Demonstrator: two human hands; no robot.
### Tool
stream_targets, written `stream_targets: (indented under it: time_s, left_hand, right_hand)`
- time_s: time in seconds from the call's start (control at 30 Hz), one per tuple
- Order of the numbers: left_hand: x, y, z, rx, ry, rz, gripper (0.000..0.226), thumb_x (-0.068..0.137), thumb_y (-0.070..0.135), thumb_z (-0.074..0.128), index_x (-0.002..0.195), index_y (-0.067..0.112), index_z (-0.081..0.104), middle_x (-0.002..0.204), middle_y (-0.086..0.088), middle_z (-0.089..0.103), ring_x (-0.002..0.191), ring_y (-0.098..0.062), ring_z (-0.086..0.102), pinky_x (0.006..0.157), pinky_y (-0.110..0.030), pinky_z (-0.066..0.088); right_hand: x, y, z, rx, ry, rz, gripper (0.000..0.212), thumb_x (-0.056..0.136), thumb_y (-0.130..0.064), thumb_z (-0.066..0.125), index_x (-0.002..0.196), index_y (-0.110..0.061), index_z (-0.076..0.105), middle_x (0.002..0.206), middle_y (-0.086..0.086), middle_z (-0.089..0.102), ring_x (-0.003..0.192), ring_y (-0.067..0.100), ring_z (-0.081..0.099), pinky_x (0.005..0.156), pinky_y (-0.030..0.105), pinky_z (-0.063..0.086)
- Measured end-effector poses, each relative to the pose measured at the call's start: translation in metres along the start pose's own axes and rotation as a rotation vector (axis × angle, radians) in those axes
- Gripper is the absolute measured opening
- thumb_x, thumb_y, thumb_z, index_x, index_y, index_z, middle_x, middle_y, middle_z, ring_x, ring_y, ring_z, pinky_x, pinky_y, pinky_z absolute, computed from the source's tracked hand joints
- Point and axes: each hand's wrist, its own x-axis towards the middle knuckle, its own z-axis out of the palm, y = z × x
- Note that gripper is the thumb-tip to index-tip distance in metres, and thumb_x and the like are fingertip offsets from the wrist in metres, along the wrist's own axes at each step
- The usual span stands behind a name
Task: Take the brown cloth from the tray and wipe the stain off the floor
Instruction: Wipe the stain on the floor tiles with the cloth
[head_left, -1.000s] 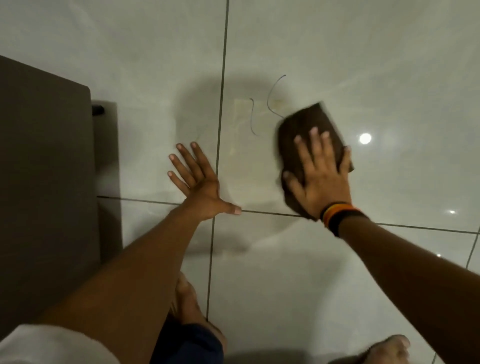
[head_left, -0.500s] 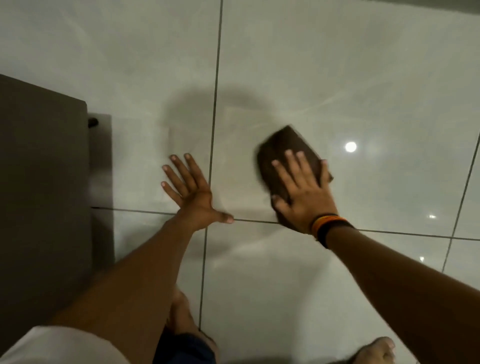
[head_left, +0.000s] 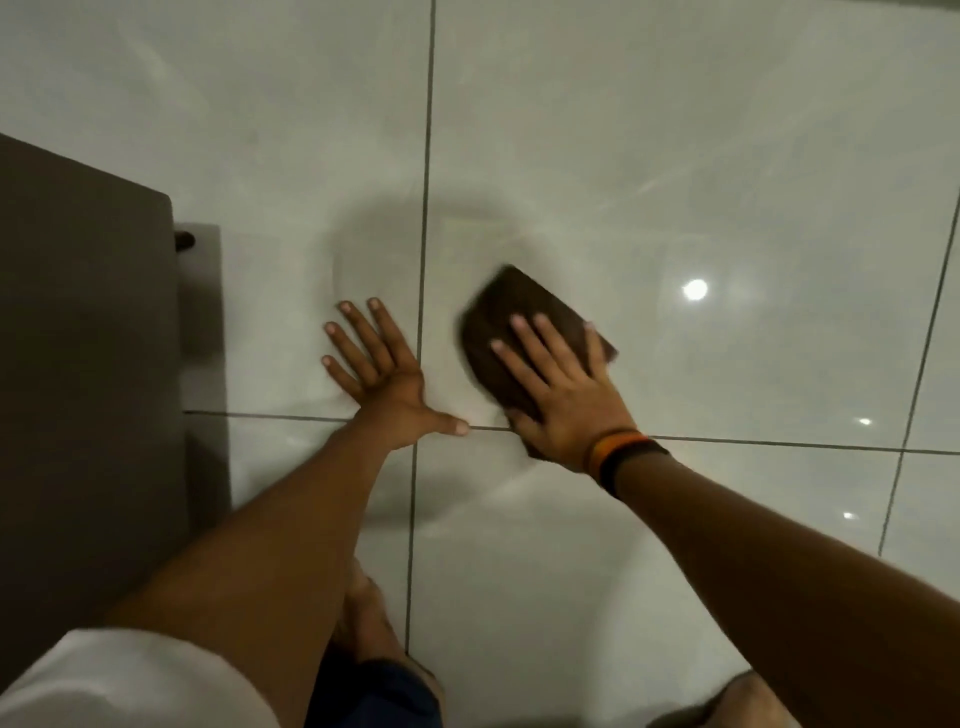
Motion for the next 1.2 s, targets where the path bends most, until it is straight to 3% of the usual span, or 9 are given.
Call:
stream_targets:
  time_s: [0.13,0.3,0.43,0.5,0.67,0.87,0.97,1.1,1.2]
  left_hand:
    - [0.001,-0.003,0.002,0.003,-0.019,0.006,0.192,0.034,0.069,0.096,0.151,0.006,-0.042,0.156,-0.032,-0.047,0.145,-0.055,-0.041,0.114,-0.069,-0.020]
    - [-0.004,-0.004,0.002,0.003,-0.012,0.053,0.190,0.038,0.067,0.096,0.150,0.007,-0.044,0.154,-0.031,-0.050,0.143,-0.053,-0.044,0.113,-0.068,-0.024]
    - [-0.010,-0.005,0.006,-0.031,0.022,0.071,0.186,0.041,0.066,0.097,0.153,0.011,-0.041,0.155,-0.029,-0.050,0.144,-0.051,-0.045,0.115,-0.070,-0.024]
    - [-0.019,-0.008,0.013,-0.028,0.082,0.102,0.180,0.045,0.068,0.094,0.157,0.014,-0.035,0.160,-0.026,-0.045,0.148,-0.046,-0.041,0.118,-0.065,-0.024]
    - [-0.046,0.014,0.057,0.040,0.012,0.185,0.182,0.042,0.075,0.091,0.156,0.014,-0.037,0.158,-0.025,-0.048,0.147,-0.043,-0.044,0.114,-0.067,-0.027]
    - [-0.034,0.029,0.091,0.061,0.055,0.094,0.194,0.026,0.084,0.086,0.152,0.013,-0.042,0.155,-0.031,-0.048,0.145,-0.050,-0.044,0.108,-0.071,-0.027]
    - [-0.034,0.025,0.093,0.082,0.094,0.094,0.194,0.025,0.086,0.084,0.152,0.013,-0.043,0.155,-0.029,-0.050,0.145,-0.048,-0.045,0.108,-0.067,-0.030]
    - [-0.037,0.026,0.083,0.107,0.061,0.092,0.185,0.040,0.075,0.091,0.151,0.015,-0.045,0.154,-0.025,-0.053,0.144,-0.044,-0.048,0.110,-0.060,-0.030]
    - [-0.057,0.021,0.074,-0.054,0.162,0.109,0.144,0.073,0.050,0.089,0.165,0.013,-0.015,0.172,-0.018,-0.024,0.160,-0.035,-0.022,0.126,-0.048,-0.011]
  right_hand:
    - [-0.054,0.082,-0.002,0.035,-0.034,0.350,0.083,0.093,-0.060,0.040,0.165,-0.027,0.014,0.175,0.009,0.010,0.161,0.030,0.009,0.122,0.073,0.003]
    - [0.036,0.082,-0.031,0.245,0.076,0.765,0.090,0.094,-0.057,0.040,0.165,-0.016,0.002,0.174,0.017,-0.004,0.160,0.039,-0.004,0.125,0.072,0.004]
    - [0.022,0.019,-0.007,0.108,0.050,0.196,0.085,0.094,-0.054,0.049,0.164,-0.019,0.016,0.173,0.017,0.010,0.160,0.040,0.007,0.123,0.070,0.006]
    - [-0.031,-0.002,0.018,0.080,0.005,0.059,0.082,0.096,-0.056,0.048,0.164,-0.021,0.020,0.173,0.015,0.015,0.160,0.037,0.012,0.124,0.069,0.008]
    - [-0.138,0.040,0.043,0.129,-0.152,0.246,0.079,0.097,-0.062,0.037,0.164,-0.027,0.015,0.174,0.008,0.013,0.161,0.032,0.011,0.123,0.072,0.017]
    - [-0.103,0.144,0.003,0.245,-0.107,0.661,0.083,0.103,-0.061,0.034,0.164,-0.023,-0.009,0.174,0.009,-0.016,0.160,0.032,-0.013,0.127,0.065,-0.004]
    - [-0.034,0.120,-0.011,0.303,-0.005,0.724,0.086,0.102,-0.057,0.038,0.164,-0.017,-0.006,0.173,0.015,-0.013,0.160,0.037,-0.011,0.127,0.066,-0.001]
    - [-0.034,0.031,-0.005,0.234,-0.054,0.355,0.087,0.100,-0.058,0.043,0.165,-0.020,-0.001,0.174,0.014,-0.007,0.161,0.035,-0.007,0.126,0.066,0.000]
    - [-0.081,-0.029,-0.001,0.426,-0.208,0.422,0.083,0.103,-0.062,0.033,0.164,-0.026,-0.010,0.173,0.006,-0.019,0.160,0.028,-0.016,0.129,0.060,-0.004]
